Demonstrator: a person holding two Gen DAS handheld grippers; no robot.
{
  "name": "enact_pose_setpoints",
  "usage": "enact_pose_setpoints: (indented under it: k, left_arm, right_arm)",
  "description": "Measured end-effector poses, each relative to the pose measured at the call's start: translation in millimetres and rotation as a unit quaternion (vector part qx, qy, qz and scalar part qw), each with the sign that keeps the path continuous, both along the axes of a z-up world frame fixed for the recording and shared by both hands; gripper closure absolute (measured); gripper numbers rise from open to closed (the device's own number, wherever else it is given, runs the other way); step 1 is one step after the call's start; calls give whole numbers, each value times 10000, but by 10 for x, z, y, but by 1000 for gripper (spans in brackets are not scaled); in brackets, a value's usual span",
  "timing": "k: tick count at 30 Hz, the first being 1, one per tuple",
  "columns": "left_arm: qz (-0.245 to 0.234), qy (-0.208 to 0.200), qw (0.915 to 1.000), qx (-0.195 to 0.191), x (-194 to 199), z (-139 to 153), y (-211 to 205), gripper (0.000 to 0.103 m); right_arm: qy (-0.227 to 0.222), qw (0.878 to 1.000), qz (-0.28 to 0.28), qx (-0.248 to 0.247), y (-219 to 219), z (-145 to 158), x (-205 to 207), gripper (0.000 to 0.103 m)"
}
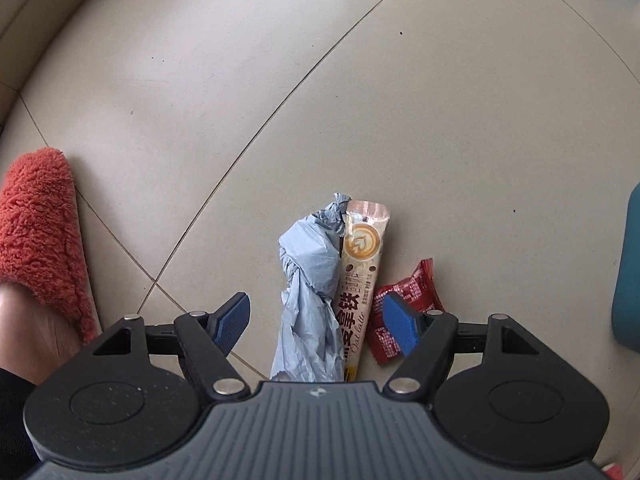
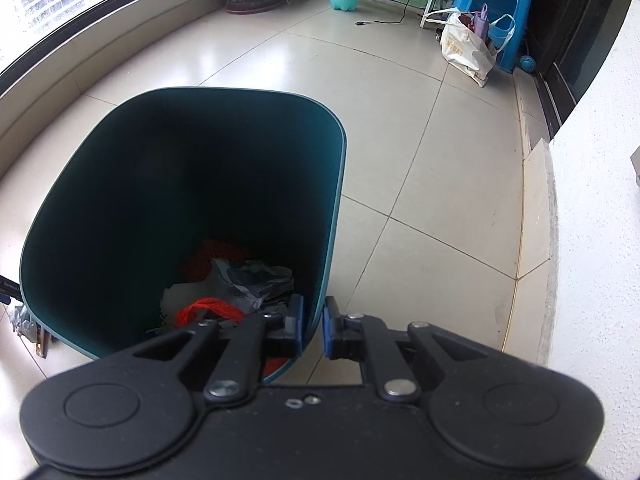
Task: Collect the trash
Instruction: 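Lower the left gripper to the crumpled light-blue plastic and grasp it, then carry the light-blue plastic into the teal bin and open the left gripper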
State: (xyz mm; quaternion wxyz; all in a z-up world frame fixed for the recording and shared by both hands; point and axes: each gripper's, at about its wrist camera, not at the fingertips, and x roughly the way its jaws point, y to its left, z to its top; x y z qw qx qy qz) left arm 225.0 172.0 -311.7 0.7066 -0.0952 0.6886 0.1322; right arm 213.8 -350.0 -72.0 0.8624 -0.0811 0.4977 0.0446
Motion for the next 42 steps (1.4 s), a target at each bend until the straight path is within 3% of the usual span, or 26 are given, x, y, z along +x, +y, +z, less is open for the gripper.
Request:
enact_pose_setpoints:
  k: [4, 7, 10, 12, 14, 21, 30, 35, 42]
  left_arm:
    - [122, 2, 9999, -95, 64, -174, 130, 31]
    - [291, -5, 9994, -183, 95, -292, 244, 39]
    - [516, -15, 9980, -378, 61, -393, 367, 40]
    - [505, 58, 9979, -399, 30, -466, 398, 46]
    - [533, 109, 9978, -378, 1, -507, 416, 64]
    - [590, 51, 9982, -121, -99, -376, 439, 67]
    - [425, -385, 9982, -189, -201, 497, 192, 67]
    - [-82, -846, 9960, -280, -132, 1191, -265, 67]
    - [-678, -1185, 9896, -454, -191, 1858, -871, 67]
  right_arm:
    - [89, 10000, 17, -5, 5, -39, 17, 92]
    - [167, 9999, -29, 17, 2, -58, 50, 92]
    - [204, 9998, -22, -18, 14, -76, 59, 92]
    - [225, 9997, -36, -18, 15, -83, 67, 92]
    - [259, 9996, -54, -25, 19, -105, 80, 92]
    - [289, 9995, -59, -67, 33, -145, 93, 92]
    - [231, 9997, -66, -68, 27, -169, 81, 93]
    - [219, 9997, -94, -8, -1, -149, 76, 93]
    - [212, 9997, -116, 77, -50, -132, 76, 93]
